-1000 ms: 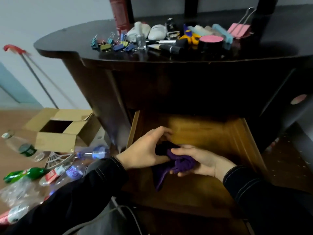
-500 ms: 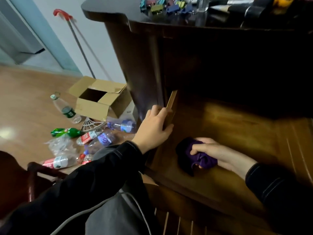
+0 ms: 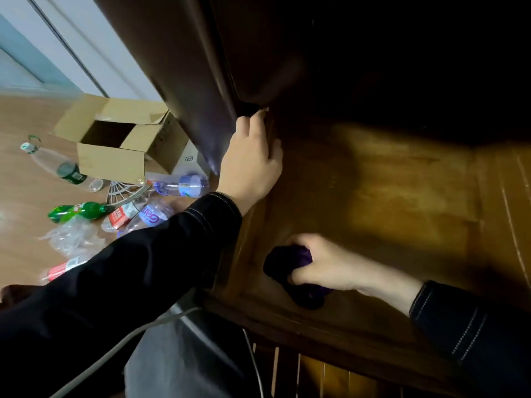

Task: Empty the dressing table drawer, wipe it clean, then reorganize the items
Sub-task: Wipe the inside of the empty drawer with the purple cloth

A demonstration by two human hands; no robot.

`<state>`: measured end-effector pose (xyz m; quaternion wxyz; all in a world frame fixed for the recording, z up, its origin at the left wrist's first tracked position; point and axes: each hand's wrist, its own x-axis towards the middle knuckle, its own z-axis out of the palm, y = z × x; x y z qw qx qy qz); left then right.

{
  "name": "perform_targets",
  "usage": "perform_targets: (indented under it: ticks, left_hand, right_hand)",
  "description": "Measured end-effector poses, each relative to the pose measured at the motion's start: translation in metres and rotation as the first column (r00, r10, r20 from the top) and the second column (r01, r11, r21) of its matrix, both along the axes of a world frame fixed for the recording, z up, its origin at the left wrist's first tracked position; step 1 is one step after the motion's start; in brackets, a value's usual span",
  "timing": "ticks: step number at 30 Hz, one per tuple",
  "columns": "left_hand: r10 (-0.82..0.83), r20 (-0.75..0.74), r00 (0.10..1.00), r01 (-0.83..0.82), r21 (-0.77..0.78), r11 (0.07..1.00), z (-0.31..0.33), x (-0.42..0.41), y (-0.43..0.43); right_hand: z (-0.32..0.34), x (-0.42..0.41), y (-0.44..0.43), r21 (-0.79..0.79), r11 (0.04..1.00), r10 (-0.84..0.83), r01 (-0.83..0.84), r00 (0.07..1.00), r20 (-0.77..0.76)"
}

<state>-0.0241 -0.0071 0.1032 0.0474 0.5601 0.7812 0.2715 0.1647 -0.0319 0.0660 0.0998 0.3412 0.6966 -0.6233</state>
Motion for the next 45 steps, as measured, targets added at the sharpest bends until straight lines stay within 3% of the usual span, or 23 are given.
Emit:
perform_targets:
  ticks: [3,12,16,20,25,27,30,33,35,36,40,45]
  left_hand:
    - [0.007,-0.077,0.997,-0.009,-0.028,1.000,0.000,0.003,0.000]
    - [0.056,-0.089,0.994,-0.061,-0.058,0.996,0.005,0.005,0.001]
    - [0.054,-0.099,0.994,-0.061,-0.064,0.996,0.006,0.004,0.002]
    - [0.063,-0.090,0.994,-0.069,-0.066,0.995,0.005,0.004,0.002]
    - [0.069,-0.098,0.993,-0.075,-0.060,0.995,0.006,0.005,0.002]
    - [0.069,-0.102,0.992,-0.076,-0.059,0.995,0.006,0.005,0.002]
    - [0.073,-0.102,0.992,-0.080,-0.064,0.995,0.006,0.005,0.002]
    - [0.072,-0.097,0.993,-0.078,-0.065,0.995,0.006,0.004,0.002]
    - [0.075,-0.098,0.992,-0.081,-0.063,0.995,0.007,0.005,0.002]
    - [0.073,-0.096,0.993,-0.080,-0.065,0.995,0.007,0.005,0.002]
    - [0.074,-0.096,0.993,-0.081,-0.072,0.994,0.008,0.005,0.000]
    - [0.075,-0.091,0.993,-0.081,-0.061,0.995,0.007,0.005,0.002]
  right_hand:
    - [-0.004,-0.004,-0.006,0.009,1.000,0.026,-0.025,0.999,-0.037]
    - [-0.002,-0.019,-0.025,0.194,0.944,0.268,-0.265,0.963,0.013]
    - [0.005,-0.023,-0.023,0.197,0.938,0.310,-0.284,0.944,-0.115]
    - [0.001,-0.023,-0.025,0.349,0.864,0.381,-0.363,0.924,0.020]
    - [0.016,-0.024,-0.026,0.301,0.924,0.329,-0.236,0.891,-0.311]
    - [0.015,-0.024,-0.026,0.342,0.897,0.374,-0.279,0.892,-0.253]
    - [0.013,-0.026,-0.030,0.462,0.784,0.475,-0.415,0.880,-0.015]
    - [0.028,-0.024,-0.031,0.429,0.860,0.413,-0.277,0.871,-0.265]
    - [0.032,-0.023,-0.029,0.405,0.883,0.387,-0.237,0.856,-0.344]
    - [0.031,-0.023,-0.028,0.385,0.886,0.389,-0.258,0.865,-0.316]
    - [0.020,-0.025,-0.029,0.434,0.770,0.499,-0.468,0.865,0.048]
    - [0.031,-0.019,-0.023,0.372,0.876,0.421,-0.306,0.862,-0.283]
